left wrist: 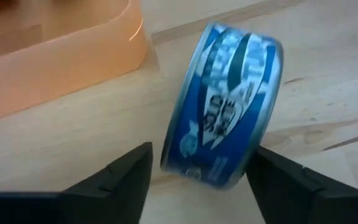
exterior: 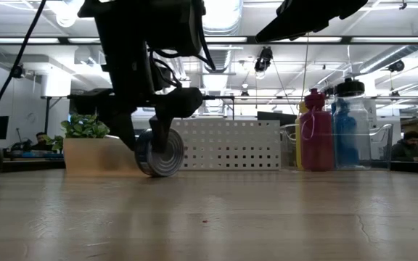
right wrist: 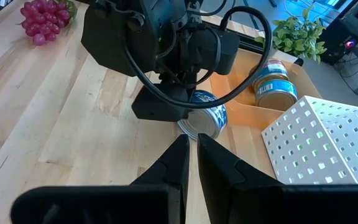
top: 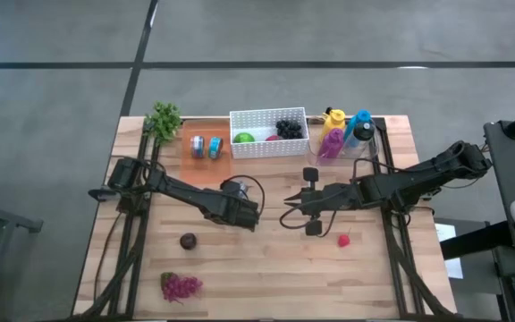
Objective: Pick & Place Food Item
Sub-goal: Put the blue tuna can into the orange bin
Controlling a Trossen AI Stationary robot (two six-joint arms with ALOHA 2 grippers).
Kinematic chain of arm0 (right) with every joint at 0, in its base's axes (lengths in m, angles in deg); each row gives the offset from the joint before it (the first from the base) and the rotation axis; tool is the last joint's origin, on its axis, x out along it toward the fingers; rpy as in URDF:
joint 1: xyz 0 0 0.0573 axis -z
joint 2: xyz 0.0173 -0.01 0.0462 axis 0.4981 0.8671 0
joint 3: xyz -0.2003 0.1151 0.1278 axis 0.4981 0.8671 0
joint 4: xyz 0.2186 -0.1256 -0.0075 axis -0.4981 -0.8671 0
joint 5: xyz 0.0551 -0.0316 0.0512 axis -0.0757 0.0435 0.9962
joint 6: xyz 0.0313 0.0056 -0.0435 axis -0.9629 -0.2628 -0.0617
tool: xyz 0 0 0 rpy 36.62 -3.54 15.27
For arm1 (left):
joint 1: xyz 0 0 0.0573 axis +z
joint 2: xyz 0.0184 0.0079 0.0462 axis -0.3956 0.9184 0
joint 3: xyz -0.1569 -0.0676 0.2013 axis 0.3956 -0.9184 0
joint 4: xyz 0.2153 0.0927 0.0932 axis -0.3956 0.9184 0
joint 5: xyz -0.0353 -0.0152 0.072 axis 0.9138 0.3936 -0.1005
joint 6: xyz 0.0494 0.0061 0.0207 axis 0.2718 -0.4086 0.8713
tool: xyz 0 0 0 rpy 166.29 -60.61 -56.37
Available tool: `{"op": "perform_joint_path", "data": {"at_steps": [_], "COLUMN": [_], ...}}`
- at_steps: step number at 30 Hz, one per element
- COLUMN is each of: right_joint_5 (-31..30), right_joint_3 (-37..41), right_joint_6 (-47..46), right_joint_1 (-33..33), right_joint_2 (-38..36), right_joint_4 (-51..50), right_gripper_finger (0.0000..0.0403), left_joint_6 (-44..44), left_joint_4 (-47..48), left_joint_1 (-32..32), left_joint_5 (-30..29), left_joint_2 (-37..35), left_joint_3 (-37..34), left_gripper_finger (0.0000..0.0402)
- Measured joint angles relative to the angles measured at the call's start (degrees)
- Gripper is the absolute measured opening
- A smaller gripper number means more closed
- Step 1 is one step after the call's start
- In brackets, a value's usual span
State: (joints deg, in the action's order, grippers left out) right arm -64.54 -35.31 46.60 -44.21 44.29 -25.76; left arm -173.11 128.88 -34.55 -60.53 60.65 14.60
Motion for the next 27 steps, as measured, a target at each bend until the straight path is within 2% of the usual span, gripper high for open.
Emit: {"op": "perform_joint_path", "data": {"at_steps": [5,10,15,21,27], "right_joint_5": [0.0,0.0,0.0,0.0,0.0], "right_joint_3": [0.0,0.0,0.0,0.0,0.0], "right_joint_6": [0.0,0.0,0.0,0.0,0.0], "right_joint_1": [0.0,0.0,0.0,0.0,0.0], "right_joint_2": [0.0,0.0,0.0,0.0,0.0], "right_joint_4": [0.0,0.0,0.0,0.0,0.0], "right_gripper_finger": [0.0028,0.0028,0.0028,0.0028,0.0028], "left_joint_6": [1.2,4.1,5.6,5.5,7.6], "left_joint_4": [-0.7,-3.0,-7.5,-7.7,-7.8], "left_joint_1": [0.1,0.1,0.4,0.4,0.4], "left_joint_5": [-2.7,-5.1,-5.2,-4.8,-4.8], "left_joint_2": [0.0,0.0,0.0,0.0,0.0], "left_joint_3": [-0.7,-1.3,-3.2,-4.4,-4.3], "left_gripper_finger": [0.0287,0.0288,0.0239,0.0135,0.0131]}}
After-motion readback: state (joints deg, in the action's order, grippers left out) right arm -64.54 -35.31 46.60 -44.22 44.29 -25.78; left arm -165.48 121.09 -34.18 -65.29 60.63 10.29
